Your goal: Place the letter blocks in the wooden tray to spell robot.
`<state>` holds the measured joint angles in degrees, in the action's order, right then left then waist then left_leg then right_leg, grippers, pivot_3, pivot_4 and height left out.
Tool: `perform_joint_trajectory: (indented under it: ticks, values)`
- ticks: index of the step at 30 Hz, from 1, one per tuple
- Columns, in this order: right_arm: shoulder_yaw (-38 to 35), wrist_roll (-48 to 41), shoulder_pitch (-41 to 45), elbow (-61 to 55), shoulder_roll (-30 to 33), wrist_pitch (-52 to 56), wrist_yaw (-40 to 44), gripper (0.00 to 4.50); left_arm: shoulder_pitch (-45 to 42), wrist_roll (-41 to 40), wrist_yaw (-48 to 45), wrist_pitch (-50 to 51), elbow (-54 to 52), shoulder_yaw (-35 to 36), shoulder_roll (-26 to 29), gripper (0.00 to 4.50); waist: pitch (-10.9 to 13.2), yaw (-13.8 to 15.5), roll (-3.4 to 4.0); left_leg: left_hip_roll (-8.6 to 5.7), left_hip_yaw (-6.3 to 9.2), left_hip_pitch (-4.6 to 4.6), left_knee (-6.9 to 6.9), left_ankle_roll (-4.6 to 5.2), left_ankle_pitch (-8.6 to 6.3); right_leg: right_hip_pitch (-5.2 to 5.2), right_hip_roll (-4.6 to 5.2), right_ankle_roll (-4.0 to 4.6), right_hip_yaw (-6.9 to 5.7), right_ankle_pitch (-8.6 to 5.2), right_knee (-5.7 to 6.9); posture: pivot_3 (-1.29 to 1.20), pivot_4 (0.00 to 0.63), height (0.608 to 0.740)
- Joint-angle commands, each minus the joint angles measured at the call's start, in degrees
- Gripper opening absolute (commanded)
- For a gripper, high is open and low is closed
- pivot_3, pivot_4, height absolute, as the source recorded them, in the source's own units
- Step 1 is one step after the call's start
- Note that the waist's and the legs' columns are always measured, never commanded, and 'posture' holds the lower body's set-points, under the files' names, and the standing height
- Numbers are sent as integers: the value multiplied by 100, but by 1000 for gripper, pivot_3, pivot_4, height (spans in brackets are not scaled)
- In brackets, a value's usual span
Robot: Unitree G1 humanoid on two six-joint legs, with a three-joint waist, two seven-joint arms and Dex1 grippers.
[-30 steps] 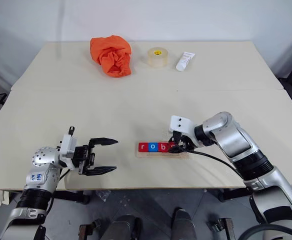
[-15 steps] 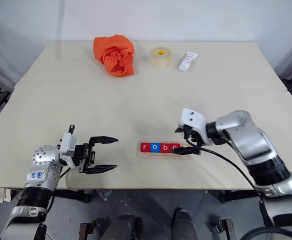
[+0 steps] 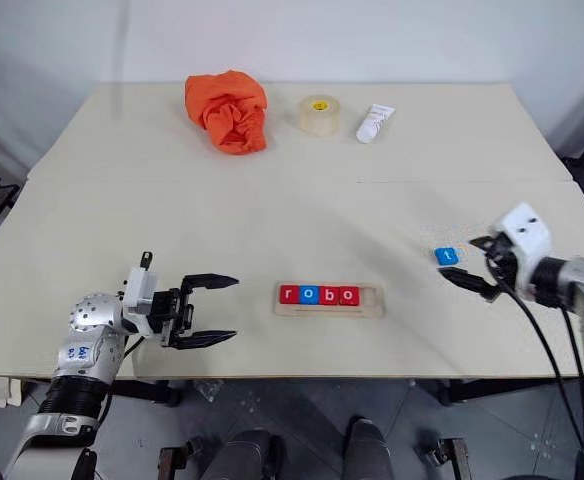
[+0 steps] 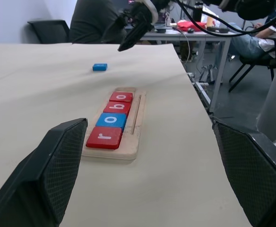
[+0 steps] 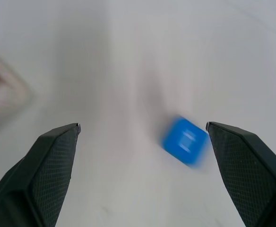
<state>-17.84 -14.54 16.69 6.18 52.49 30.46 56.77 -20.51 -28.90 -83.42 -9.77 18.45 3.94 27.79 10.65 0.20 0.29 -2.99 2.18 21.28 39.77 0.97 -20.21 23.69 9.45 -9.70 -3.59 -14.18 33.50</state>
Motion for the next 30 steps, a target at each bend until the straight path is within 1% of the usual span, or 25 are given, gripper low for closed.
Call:
perform_joint_trajectory:
  ticks: [1, 5, 9, 11, 13, 16, 19, 23, 25, 30]
  values:
    - [-644, -163, -528, -199, 88, -5, -200, 4457, -52, -59, 52, 25, -102, 59, -17, 4500, 0, 6, 0, 0, -1, 0, 0, 0, 0, 0, 0, 0, 1, 0, 0, 0, 150, 740]
    - [-1098, -429, -1205, -772, 96, 312, -235, 4457, -55, -70, 13, 42, -101, 70, 7, 4500, -1, 20, 3, 1, -3, -2, 1, 1, 1, -1, 0, 0, 3, 0, 1, 0, 150, 740]
    - [-1852, -737, -2037, -1535, 123, 812, -184, 4457, -155, -59, -79, 57, 32, 86, 75, 4500, -1, 44, 4, 7, -9, -8, 0, 1, 1, -3, 0, -2, 6, 1, 0, 0, 150, 740]
    - [-2040, -849, -2232, -1754, 79, 930, -237, 4457, -220, -51, -105, 54, 102, 93, 85, 4500, -1, 62, 4, 9, -9, -9, 1, 1, 1, -5, -2, -2, 5, 1, -2, 0, 150, 740]
    - [-2042, -925, -2240, -1860, -12, 994, -391, 4457, -290, -32, -114, 49, 167, 85, 77, 4500, -1, 59, 4, 9, -14, -12, 3, 2, 1, -7, -2, -4, 9, 3, -3, 0, 150, 740]
    - [-1714, -1000, -1726, -1832, -351, 987, -899, 4457, -405, -17, -140, 26, 247, 51, 37, 4500, 0, 47, 2, 14, -16, -17, 5, 2, 1, -8, -3, -3, 10, 5, -2, 0, 150, 740]
    - [-1388, -971, -1267, -1721, -546, 1011, -1238, 4457, -466, -7, -163, 22, 297, 42, 30, 4500, -1, 48, 3, 14, -16, -16, 6, 1, 3, -6, -3, 0, 10, 6, 1, 0, 150, 740]
    - [-810, -786, -473, -1114, -843, 931, -1726, 4457, -503, 4, -187, 18, 325, 43, 41, 4500, 0, 45, 4, 12, -16, -12, 6, 0, 3, -2, -2, 0, 10, 7, 1, 0, 150, 740]
    - [-633, -697, -178, -792, -1003, 806, -1939, 4457, -492, 1, -172, 24, 293, 44, 41, 4500, 0, 45, 4, 11, -14, -11, 5, 0, 3, -2, -3, 1, 8, 7, 0, 0, 150, 740]
    - [-200, -530, 300, -213, -1356, 540, -2212, 4457, -349, -27, -107, 46, 116, 78, 70, 4500, 0, 66, 5, 7, -12, -7, 2, 1, 3, 0, -2, 1, 8, 7, 1, 0, 150, 740]
